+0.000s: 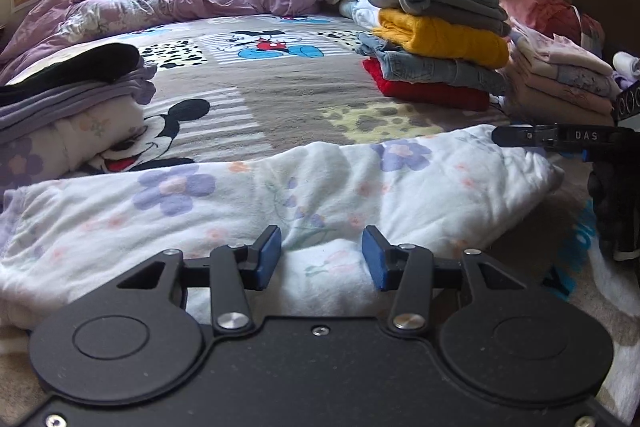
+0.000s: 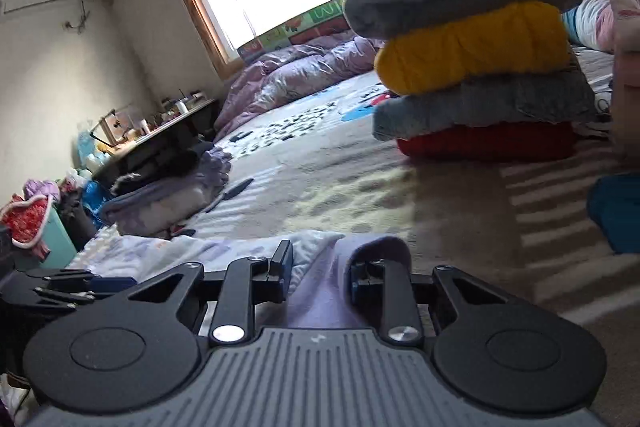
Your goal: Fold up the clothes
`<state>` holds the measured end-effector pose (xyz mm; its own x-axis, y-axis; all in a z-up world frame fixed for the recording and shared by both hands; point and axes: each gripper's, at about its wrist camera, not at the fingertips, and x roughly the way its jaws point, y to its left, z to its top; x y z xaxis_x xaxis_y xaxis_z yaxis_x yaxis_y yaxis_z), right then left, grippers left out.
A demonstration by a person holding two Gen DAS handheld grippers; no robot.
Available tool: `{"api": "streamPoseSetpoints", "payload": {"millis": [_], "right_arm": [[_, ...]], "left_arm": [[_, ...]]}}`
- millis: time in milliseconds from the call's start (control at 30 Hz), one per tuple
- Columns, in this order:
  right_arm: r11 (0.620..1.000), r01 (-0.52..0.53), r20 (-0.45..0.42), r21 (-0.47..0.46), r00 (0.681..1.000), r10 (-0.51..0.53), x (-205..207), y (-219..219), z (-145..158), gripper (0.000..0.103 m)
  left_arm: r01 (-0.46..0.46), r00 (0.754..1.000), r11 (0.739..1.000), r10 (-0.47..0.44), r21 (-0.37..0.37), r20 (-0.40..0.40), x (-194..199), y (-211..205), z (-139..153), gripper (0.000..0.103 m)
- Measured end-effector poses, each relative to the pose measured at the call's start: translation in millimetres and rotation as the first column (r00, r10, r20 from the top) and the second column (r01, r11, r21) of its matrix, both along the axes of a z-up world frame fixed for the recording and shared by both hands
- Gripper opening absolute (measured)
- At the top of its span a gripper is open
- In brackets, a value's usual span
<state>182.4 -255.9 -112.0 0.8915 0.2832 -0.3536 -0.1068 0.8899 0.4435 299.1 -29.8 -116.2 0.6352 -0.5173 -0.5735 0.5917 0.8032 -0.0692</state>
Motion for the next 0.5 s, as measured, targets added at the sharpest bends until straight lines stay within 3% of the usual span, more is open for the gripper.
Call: {"api": "streamPoseSetpoints", "payload": {"millis": [133,267,367,500], "right_arm": [[0.999,0.019,0.004,-0.045,1.0,-0.019,-2,4,2,0.027],[0.997,0.041,0.038,-0.064,0.999,-0.039,-7,5,7,0.034],[0.995,0.058,0.064,-0.079,0.997,-0.053,-11,5,11,0.036],[0.995,0.043,0.041,-0.088,0.998,-0.04,-4,9,6,0.039]], "left_arm": [[0.004,0.999,1.0,-0.003,-0.024,0.049,-7,0,11,0.044],[0.021,0.994,0.998,-0.014,-0.058,0.112,-17,-3,24,0.042],[0.098,0.987,0.99,-0.084,-0.097,0.14,-28,-20,29,0.042],[0.184,0.972,0.98,-0.17,-0.074,0.161,-41,-55,22,0.038]]}}
